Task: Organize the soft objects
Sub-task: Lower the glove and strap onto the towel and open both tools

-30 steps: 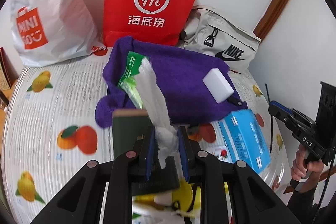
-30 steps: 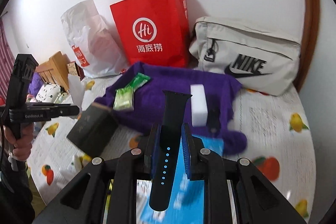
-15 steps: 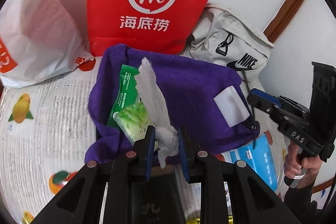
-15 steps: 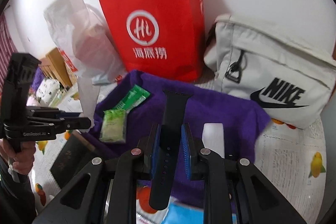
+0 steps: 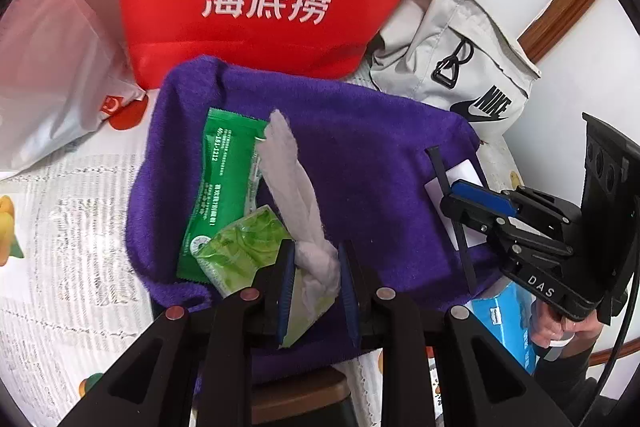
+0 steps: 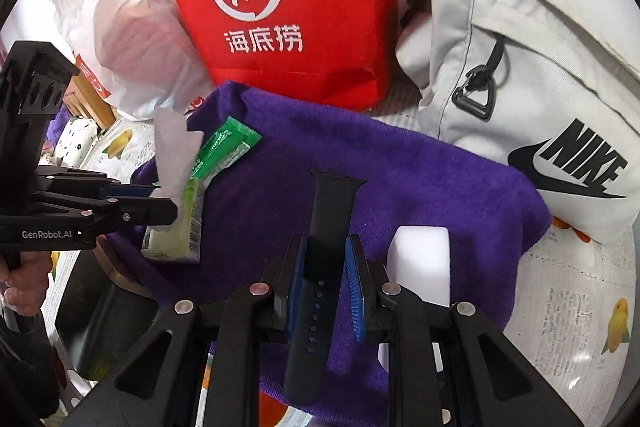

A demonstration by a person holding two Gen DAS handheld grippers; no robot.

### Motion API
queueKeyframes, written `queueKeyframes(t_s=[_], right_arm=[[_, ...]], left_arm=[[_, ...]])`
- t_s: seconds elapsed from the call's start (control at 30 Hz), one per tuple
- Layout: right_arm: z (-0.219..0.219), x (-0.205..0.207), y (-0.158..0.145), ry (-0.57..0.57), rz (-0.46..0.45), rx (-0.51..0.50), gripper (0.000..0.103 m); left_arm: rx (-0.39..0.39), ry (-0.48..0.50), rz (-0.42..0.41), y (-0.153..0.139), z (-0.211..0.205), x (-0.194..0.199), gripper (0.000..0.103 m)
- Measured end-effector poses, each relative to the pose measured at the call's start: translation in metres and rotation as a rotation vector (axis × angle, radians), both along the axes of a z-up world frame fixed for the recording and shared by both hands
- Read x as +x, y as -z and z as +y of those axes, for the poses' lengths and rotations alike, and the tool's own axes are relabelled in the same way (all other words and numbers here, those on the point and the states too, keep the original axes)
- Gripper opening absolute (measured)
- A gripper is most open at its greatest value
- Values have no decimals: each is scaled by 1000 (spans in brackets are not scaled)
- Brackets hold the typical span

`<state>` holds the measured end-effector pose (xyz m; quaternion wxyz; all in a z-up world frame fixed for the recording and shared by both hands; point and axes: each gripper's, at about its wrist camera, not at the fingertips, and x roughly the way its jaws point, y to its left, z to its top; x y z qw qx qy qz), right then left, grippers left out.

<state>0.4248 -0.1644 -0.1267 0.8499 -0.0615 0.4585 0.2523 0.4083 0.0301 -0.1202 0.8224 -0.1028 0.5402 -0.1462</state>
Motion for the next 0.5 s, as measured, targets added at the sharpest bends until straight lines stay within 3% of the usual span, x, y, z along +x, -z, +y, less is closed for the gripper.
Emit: queueKeyframes(t_s=[0.4, 0.47, 0.5], right_arm=[[5, 11, 20, 2, 116, -32, 21], [4, 12, 22, 6, 134, -31, 22], [3, 11, 22, 6, 141, -26, 22]], left_arm=[[0, 30, 38, 9, -7, 9, 26], [14, 22, 57, 11, -9, 11, 37], [16, 19, 58, 10, -9, 10, 49]])
